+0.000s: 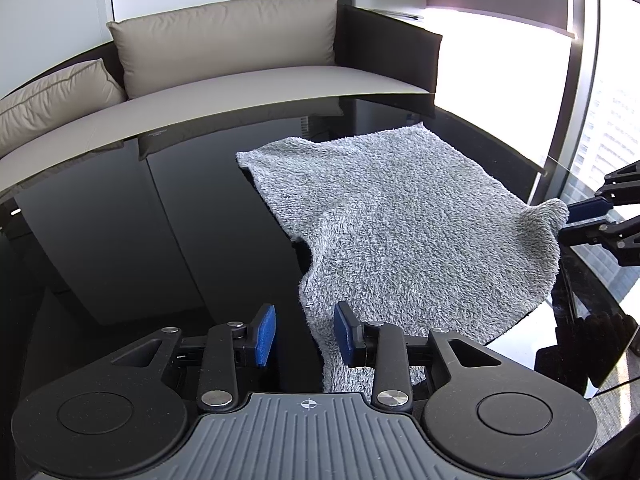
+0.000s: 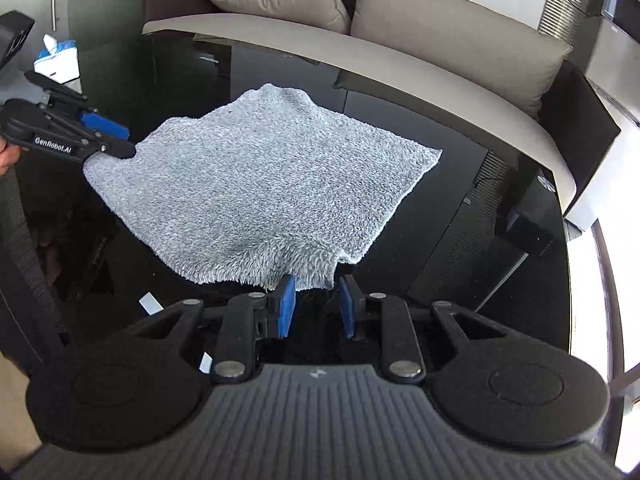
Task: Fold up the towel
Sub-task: 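Grasp the towel edge with the right gripper and lift it up, then shake the raised towel edge with the right gripper and lay it flat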
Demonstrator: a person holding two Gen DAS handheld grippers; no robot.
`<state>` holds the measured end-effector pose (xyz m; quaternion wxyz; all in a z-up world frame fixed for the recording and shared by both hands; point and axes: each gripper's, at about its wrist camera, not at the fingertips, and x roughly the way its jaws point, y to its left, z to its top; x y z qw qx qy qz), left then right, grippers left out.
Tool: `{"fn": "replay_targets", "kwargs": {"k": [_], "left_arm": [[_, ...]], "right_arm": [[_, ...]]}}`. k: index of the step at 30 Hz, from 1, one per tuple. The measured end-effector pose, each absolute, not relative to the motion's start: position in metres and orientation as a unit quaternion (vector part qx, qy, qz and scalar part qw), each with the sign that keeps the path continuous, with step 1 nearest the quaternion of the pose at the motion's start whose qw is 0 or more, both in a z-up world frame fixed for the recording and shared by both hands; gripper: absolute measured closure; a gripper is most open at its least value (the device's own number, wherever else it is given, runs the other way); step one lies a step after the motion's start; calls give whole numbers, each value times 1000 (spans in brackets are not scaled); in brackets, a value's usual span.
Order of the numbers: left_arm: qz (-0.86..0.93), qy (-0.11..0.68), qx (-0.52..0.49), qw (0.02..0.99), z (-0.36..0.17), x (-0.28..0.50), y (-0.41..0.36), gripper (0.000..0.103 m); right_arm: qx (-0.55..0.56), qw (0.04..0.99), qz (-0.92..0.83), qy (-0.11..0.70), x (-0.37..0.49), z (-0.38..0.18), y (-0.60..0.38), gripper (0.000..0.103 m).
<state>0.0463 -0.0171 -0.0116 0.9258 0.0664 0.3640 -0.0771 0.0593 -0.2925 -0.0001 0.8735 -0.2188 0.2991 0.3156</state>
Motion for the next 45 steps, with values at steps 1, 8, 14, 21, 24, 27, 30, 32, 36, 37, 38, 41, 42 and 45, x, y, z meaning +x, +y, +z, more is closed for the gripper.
{"fn": "replay_targets", "kwargs": {"k": [1, 8, 14, 21, 24, 27, 30, 32, 36, 37, 38, 41, 42, 45], "left_arm": [[-77, 364, 67, 926, -11, 47, -17, 73], [-77, 364, 68, 926, -11, 47, -18, 73], [-77, 364, 68, 926, -11, 47, -18, 72], [-77, 364, 70, 926, -11, 47, -19, 72], [-77, 364, 70, 926, -11, 48, -19, 72], [-78, 364, 70, 925, -12, 48, -18, 72], [-78, 364, 70, 925, -12, 48, -17, 72], [-79, 364, 69, 925, -12, 48, -17, 72], [-80, 365, 68, 925, -12, 48, -16, 72], [-80, 365, 67, 925, -12, 48, -16, 72], [-80, 365, 67, 925, -11, 48, -16, 72], [-81, 365, 69, 925, -12, 48, -17, 72], [-82, 365, 69, 925, -12, 48, -17, 72], [-83, 365, 70, 925, -11, 47, -17, 72]], "right_arm": [[-222, 870, 327, 296, 58, 0, -294, 77], [-210, 860, 353, 303, 64, 1, -300, 85], [-203, 853, 361, 316, 67, 8, -302, 102], [-151, 836, 348, 396, 86, 22, -308, 102], [-121, 820, 340, 444, 97, 31, -309, 102], [-90, 811, 343, 465, 103, 40, -310, 102], [-54, 809, 333, 482, 110, 48, -312, 102], [-25, 807, 317, 497, 115, 51, -314, 102], [46, 784, 310, 537, 123, 50, -319, 101], [63, 780, 305, 544, 123, 49, -321, 101], [79, 775, 299, 550, 123, 48, -323, 101], [87, 772, 270, 569, 124, 39, -326, 101], [77, 774, 254, 575, 124, 34, -326, 101], [63, 784, 225, 575, 122, 26, -328, 101]]}}
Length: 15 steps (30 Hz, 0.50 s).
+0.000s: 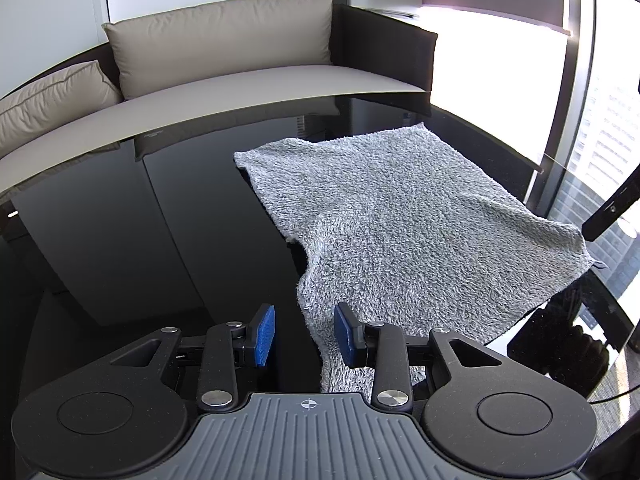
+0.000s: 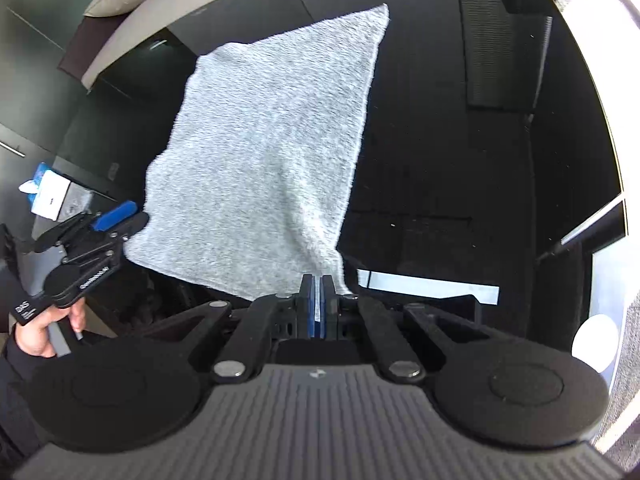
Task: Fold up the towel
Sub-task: 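Shake the raised towel edge with the right gripper and lay it flat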
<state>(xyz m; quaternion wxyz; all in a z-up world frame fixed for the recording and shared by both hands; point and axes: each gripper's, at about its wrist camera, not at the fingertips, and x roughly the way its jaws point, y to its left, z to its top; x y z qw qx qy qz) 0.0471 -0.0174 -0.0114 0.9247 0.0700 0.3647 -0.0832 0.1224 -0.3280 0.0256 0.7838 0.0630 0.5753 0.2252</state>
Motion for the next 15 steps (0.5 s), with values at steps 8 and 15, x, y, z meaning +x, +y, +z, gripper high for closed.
{"fn": "replay_targets", "kwargs": {"k": [8, 15], "left_arm": [[-82, 364, 75, 925, -12, 47, -19, 71], [-80, 365, 86, 924, -12, 43, -19, 71]], "right_arm": [[25, 826, 224, 516, 112, 32, -322, 95], [-16, 836, 225, 501, 99, 20, -304, 74]]}}
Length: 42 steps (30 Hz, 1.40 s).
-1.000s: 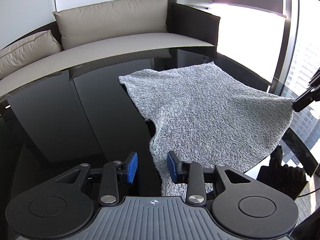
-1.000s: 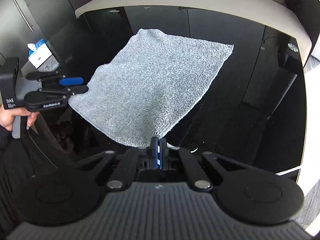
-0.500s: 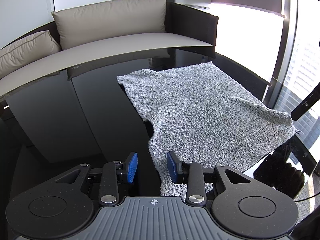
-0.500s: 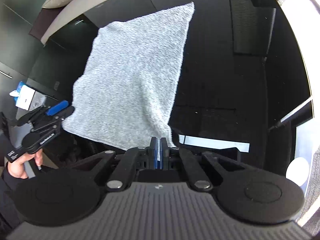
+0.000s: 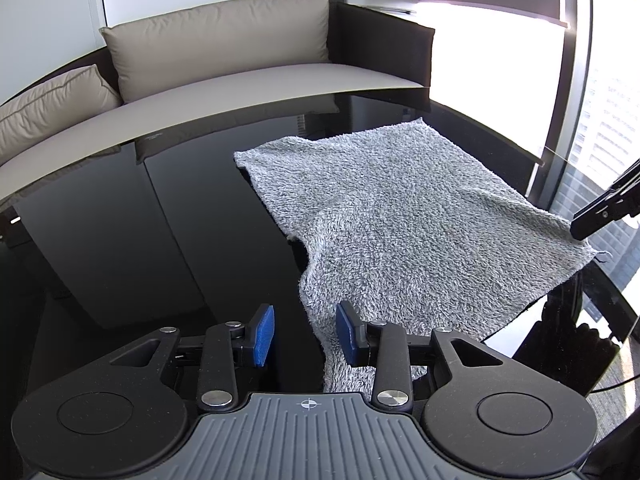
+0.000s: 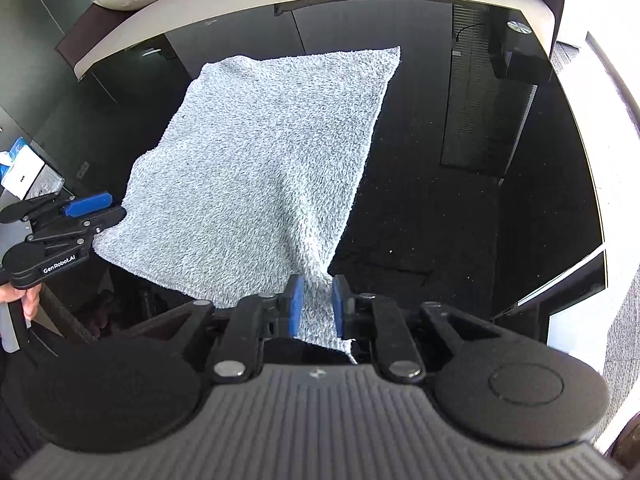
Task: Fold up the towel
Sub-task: 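Shake the raised towel edge with the right gripper and lay it flat, then lower the open left gripper to the towel edge and close on it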
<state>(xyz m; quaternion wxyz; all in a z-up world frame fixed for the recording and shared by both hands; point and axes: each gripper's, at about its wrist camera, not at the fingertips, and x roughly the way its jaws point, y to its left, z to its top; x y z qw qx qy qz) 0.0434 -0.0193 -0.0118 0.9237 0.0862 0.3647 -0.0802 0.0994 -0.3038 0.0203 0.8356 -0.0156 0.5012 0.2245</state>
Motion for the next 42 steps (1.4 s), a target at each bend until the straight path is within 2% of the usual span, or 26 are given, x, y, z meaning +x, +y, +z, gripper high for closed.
{"fn": "replay_targets", "kwargs": {"k": [8, 11, 19, 20, 21, 22, 25, 27, 29, 30, 31, 33, 38, 42], "left_arm": [[-68, 364, 90, 925, -12, 37, -16, 71], [-64, 365, 90, 925, -11, 34, -14, 71], [-52, 359, 82, 928, -11, 26, -7, 68], [-47, 357, 75, 930, -11, 26, -6, 61], [-42, 355, 69, 931, -11, 25, -4, 54], [-39, 353, 65, 932, -10, 25, -3, 53], [-39, 343, 53, 937, -6, 23, -4, 50], [-34, 335, 49, 940, -3, 22, -6, 31], [-26, 326, 46, 944, -2, 19, -8, 18], [-24, 323, 44, 945, -1, 17, -9, 15], [-24, 319, 41, 947, 0, 16, -10, 13], [-22, 313, 32, 949, 2, 14, -11, 3], [-23, 309, 9, 951, 3, 11, -13, 1], [-21, 306, -2, 952, 4, 9, -13, 1]], "right_arm": [[-82, 845, 212, 484, 84, 11, -281, 70], [-116, 845, 215, 475, 73, 9, -270, 65], [-96, 860, 198, 461, 67, 11, -271, 59], [-89, 868, 193, 449, 66, 14, -272, 58], [-82, 875, 188, 438, 64, 17, -273, 50], [-72, 886, 185, 419, 62, 22, -273, 41], [-43, 919, 176, 350, 53, 34, -272, 32], [-39, 929, 171, 326, 51, 38, -269, 31], [-35, 939, 163, 302, 47, 39, -267, 30], [-33, 942, 158, 293, 45, 39, -266, 28], [-28, 944, 153, 292, 44, 38, -265, 21], [-15, 944, 146, 295, 42, 35, -266, 12], [32, 943, 133, 304, 39, 24, -264, 8], [21, 946, 130, 295, 38, 20, -257, 8]]}}
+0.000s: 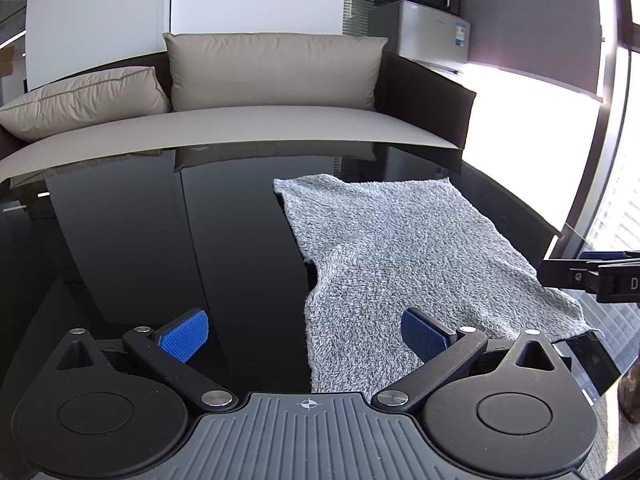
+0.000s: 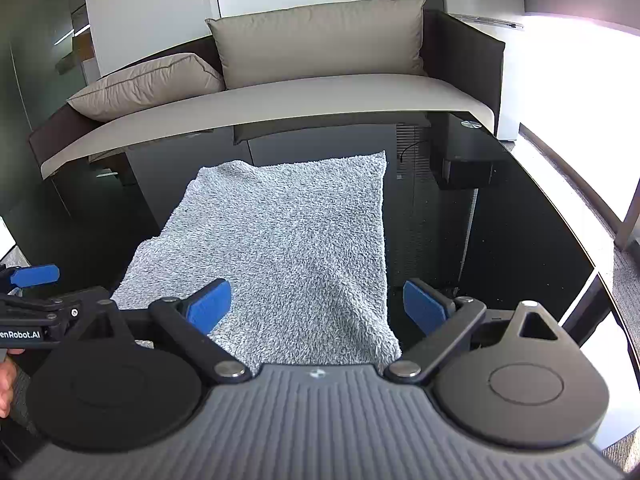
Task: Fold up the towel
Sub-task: 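Lower the open left gripper to the towel edge and close on it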
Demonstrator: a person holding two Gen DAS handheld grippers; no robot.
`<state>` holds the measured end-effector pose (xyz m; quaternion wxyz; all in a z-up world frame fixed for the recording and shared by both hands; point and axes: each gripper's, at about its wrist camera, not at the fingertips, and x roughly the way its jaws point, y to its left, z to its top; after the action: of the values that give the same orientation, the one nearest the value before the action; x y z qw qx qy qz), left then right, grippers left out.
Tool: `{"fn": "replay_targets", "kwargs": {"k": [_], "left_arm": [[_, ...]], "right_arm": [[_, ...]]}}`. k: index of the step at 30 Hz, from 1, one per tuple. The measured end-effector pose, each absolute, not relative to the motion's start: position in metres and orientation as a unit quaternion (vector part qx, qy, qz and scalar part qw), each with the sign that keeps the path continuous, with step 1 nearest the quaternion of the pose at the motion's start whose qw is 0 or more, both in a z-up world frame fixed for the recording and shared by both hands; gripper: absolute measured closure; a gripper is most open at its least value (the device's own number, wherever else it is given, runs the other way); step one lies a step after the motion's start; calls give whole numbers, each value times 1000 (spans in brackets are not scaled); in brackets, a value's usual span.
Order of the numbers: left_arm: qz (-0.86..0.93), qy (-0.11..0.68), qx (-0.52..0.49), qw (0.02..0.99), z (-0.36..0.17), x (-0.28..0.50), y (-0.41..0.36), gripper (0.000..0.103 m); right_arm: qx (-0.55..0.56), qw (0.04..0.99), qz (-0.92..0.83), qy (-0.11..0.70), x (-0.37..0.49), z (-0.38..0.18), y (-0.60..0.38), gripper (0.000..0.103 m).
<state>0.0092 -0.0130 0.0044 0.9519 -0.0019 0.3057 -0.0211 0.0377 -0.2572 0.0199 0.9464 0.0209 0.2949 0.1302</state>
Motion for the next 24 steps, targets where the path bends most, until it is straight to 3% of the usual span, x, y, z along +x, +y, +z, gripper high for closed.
{"fn": "replay_targets", "kwargs": {"k": [24], "left_arm": [[-35, 327, -8, 944, -4, -4, -19, 1]], "right_arm": [[-19, 931, 91, 353, 15, 2, -272, 7]]}}
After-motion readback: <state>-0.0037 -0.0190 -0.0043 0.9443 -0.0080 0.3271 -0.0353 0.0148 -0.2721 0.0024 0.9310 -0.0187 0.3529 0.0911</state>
